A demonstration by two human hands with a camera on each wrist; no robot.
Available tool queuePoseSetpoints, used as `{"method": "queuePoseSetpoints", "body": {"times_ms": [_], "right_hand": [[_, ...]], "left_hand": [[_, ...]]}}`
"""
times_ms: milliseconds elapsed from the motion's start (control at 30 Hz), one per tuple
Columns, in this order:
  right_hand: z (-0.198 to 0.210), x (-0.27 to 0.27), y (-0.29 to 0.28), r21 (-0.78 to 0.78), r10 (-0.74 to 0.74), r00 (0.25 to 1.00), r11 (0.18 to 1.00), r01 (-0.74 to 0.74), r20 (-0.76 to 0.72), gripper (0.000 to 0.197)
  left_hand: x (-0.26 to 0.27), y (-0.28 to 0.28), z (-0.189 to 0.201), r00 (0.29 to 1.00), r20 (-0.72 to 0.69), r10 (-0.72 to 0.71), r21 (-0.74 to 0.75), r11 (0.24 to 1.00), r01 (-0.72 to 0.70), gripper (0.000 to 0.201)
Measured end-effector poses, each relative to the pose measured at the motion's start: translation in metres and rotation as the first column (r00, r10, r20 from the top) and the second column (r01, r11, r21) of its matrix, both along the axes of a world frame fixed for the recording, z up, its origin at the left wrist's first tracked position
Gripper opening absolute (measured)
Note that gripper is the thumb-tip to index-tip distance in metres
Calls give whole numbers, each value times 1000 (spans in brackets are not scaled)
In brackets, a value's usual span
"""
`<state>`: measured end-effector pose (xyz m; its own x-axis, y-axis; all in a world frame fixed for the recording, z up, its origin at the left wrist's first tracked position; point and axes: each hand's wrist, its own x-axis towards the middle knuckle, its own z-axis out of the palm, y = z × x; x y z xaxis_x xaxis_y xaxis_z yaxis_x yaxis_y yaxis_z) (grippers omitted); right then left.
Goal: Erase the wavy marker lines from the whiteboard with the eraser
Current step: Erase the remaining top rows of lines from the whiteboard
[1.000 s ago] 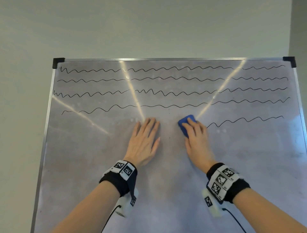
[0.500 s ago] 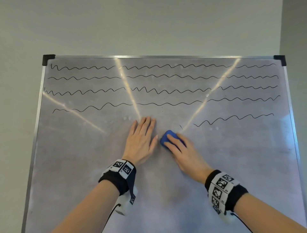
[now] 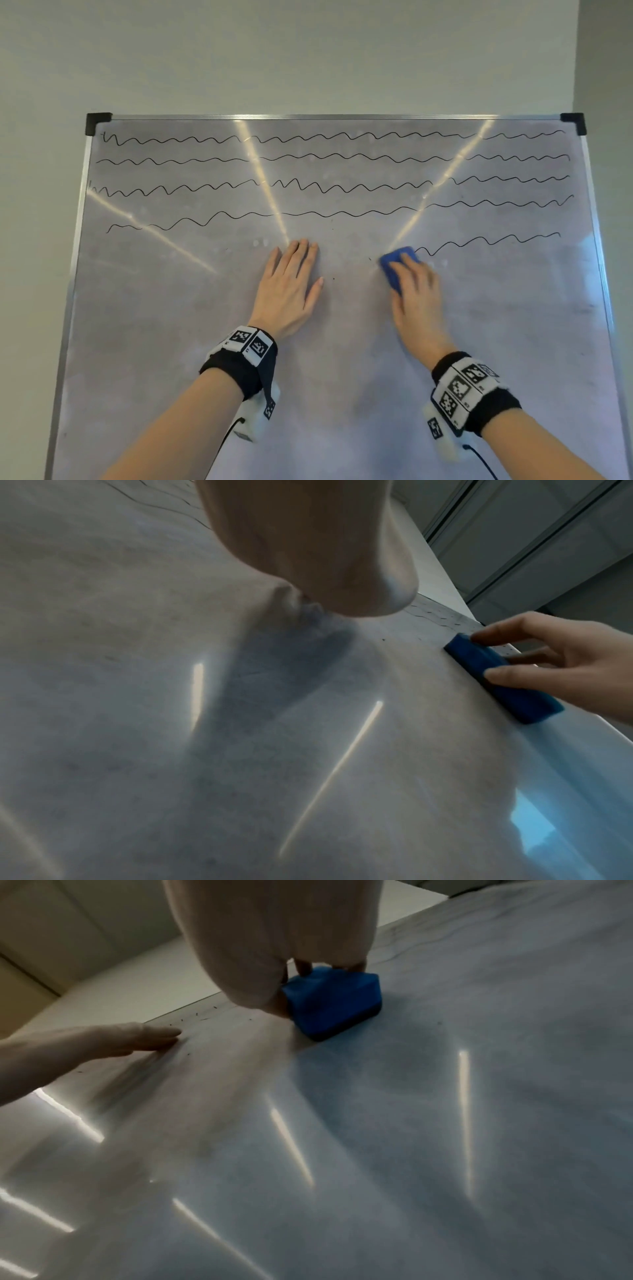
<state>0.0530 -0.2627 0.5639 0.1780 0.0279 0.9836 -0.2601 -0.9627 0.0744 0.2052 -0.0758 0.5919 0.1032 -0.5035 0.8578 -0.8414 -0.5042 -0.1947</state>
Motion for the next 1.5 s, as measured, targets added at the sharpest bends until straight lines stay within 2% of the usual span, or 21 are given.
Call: {"method": "queuePoseSetpoints", "body": {"times_ms": [67,100,200,267,400,533,600,667,733,800,900,933,1000,1067,1133,1233,1300,1333,1433,1467,1500], "right_hand": [[-6,-2,-1,166,-34,996,986,20,83,50],[-8,4,2,159,-38,997,987,26,71,50],[-4,31,18,-41,15,986,999,-22,-168,59],[8,37,24,-67,46,964,996,-66,-262,68],[5,16,15,-82,81,975,992,-100,-209,62],[-21,-9,-1,112,68,996,992,-60,-65,57],[-15,-1,8,54,68,998,996,-67,-16,53],[0,16,19,-90,83,995,992,-88,-60,55],[10,29,28,-100,96,983,989,-112,-154,60],[16,29,22,-105,107,972,986,-131,-209,58],[18,1,-6,-158,78,978,981,-110,-195,54],[18,-10,-21,-112,68,987,990,-85,-147,53],[19,-26,-44,78,67,997,995,-64,-38,47],[18,-23,-44,174,42,998,983,-50,47,46],[10,-10,-25,68,18,1000,997,-20,21,54],[-8,-3,-5,-138,32,978,989,-61,-204,68],[1,-14,-20,-186,17,969,980,-65,-248,63],[8,-20,-32,-156,4,976,987,-39,-216,59],[34,-40,-58,195,36,999,980,-36,5,46],[36,-40,-58,269,10,998,963,-26,61,45],[35,-37,-51,277,-22,997,961,-1,79,46]], "left_hand": [[1,0,0,1000,-7,-2,9,1000,2,63],[1,0,0,1000,-12,-4,7,1000,5,63],[-2,-3,-2,1000,-19,-18,-23,1000,17,63],[-2,-3,-2,1000,-15,-24,-35,999,23,62],[0,-1,-1,1000,-13,-11,-12,1000,11,63],[1,-1,0,1000,-19,-12,3,1000,12,64],[0,-2,-2,1000,-17,-14,-5,1000,14,64],[-1,-4,-3,1000,-16,-21,-32,999,21,63],[0,-5,-4,999,-18,-28,-50,998,27,63],[0,-5,-4,1000,-11,-26,-47,999,25,63],[1,-3,-3,1000,1,-20,-34,999,20,64],[1,-3,-3,1000,4,-17,-31,999,17,64],[0,-4,-3,1000,6,-10,-34,999,10,64],[-4,-7,-3,1000,5,3,-47,999,-3,63],[-10,-12,-3,1000,3,19,-70,997,-19,61],[-22,-24,1,1000,24,-1,-68,998,3,58],[-29,-34,6,996,67,-50,-8,999,51,57],[-32,-39,8,994,79,-72,28,997,70,58],[-35,-50,11,996,53,-75,81,994,70,60],[-35,-51,10,997,43,-67,82,995,64,60],[-35,-53,9,997,39,-62,81,995,59,60]]}}
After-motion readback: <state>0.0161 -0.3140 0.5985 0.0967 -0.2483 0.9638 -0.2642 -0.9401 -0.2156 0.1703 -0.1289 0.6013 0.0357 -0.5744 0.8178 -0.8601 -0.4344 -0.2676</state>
